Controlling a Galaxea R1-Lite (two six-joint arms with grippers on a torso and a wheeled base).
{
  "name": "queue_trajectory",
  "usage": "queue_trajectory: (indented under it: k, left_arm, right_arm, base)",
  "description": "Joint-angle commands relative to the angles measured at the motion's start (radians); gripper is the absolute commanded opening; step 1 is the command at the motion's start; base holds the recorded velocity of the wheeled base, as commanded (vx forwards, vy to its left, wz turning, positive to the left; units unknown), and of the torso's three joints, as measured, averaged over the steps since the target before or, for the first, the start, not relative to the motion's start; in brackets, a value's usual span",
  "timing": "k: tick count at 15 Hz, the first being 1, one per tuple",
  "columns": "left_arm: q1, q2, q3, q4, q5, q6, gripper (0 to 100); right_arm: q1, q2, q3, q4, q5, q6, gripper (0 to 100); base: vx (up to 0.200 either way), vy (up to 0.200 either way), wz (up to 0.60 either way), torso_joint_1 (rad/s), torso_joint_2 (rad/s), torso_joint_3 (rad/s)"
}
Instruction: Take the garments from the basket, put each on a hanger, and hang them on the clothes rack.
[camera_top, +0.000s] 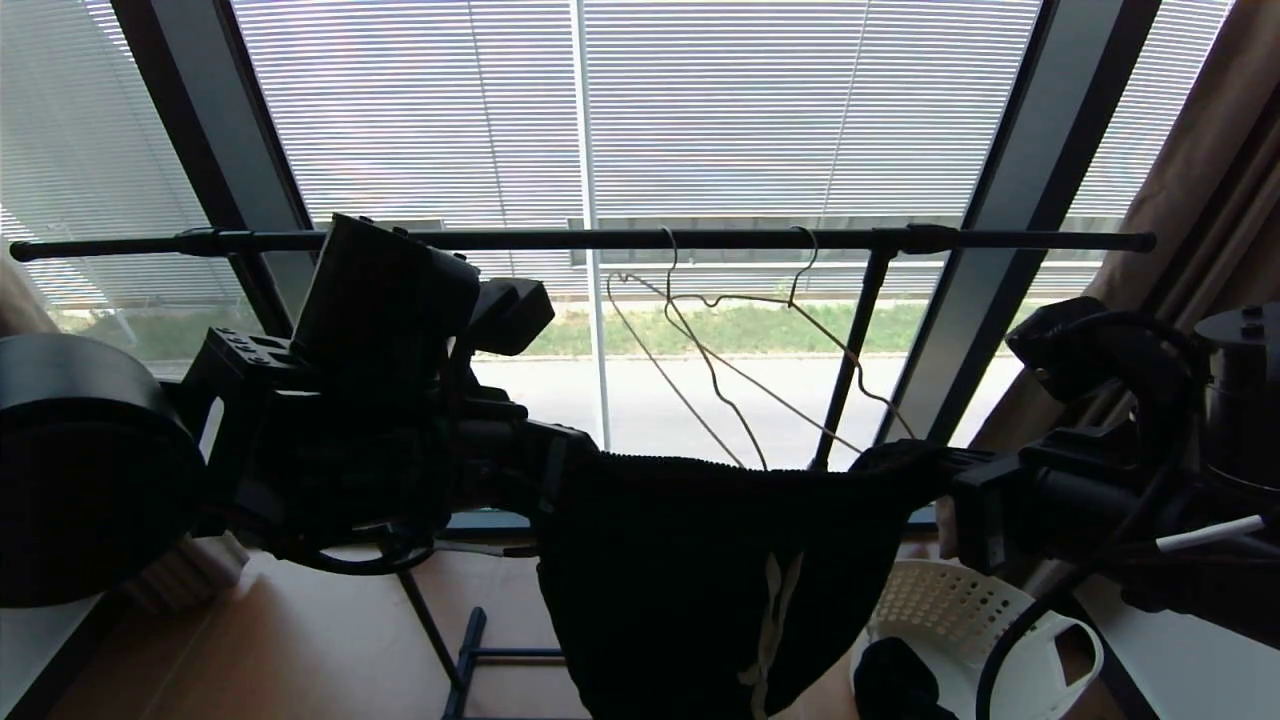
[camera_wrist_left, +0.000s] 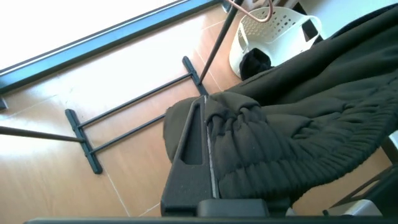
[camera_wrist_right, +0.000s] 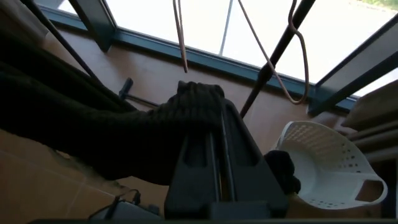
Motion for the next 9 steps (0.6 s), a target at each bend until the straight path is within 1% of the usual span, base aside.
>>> queue_trajectory:
  k: [1,2,3,5,8,9]
  left_arm:
    - [0.000,0.014,0.012,0.000,-0.001,0.005,0]
    - [0.000,0.011,0.034,-0.005,-0.004,0.020,0]
    - [0.000,0.011,0.043,-0.029,-0.003,0.053,0]
    - [0.000,0.018,0.040,-0.081,-0.001,0.083,0]
    - [-0.003,0.053,-0.046,-0.081,0.002,0.094,0]
    - [-0.003,0.064,-0.074,-0.080,0.000,0.094,0]
  right_arm:
    - [0.001,-0.009,0.014,0.005,-0.001,0.001,0]
    - [0.001,-0.010,0.029,0.003,-0.008,0.001,0]
    - [-0.002,-0.015,0.044,0.003,-0.008,0.002,0]
    - [-0.008,-0.016,0.074,0.000,-0.004,0.002,0]
    - [-0.014,-0.007,0.110,-0.001,0.002,0.004,0]
    - [-0.014,-0.007,0.130,0.000,0.003,0.001,100]
  base:
    - [0.000,0.000,0.00,0.000,0.00,0.000]
    - [0.000,0.000,0.00,0.000,0.00,0.000]
    - [0.000,0.000,0.00,0.000,0.00,0.000]
    - [0.000,0.000,0.00,0.000,0.00,0.000]
    - [0.000,0.000,0.00,0.000,0.00,0.000]
    - [0.000,0.000,0.00,0.000,0.00,0.000]
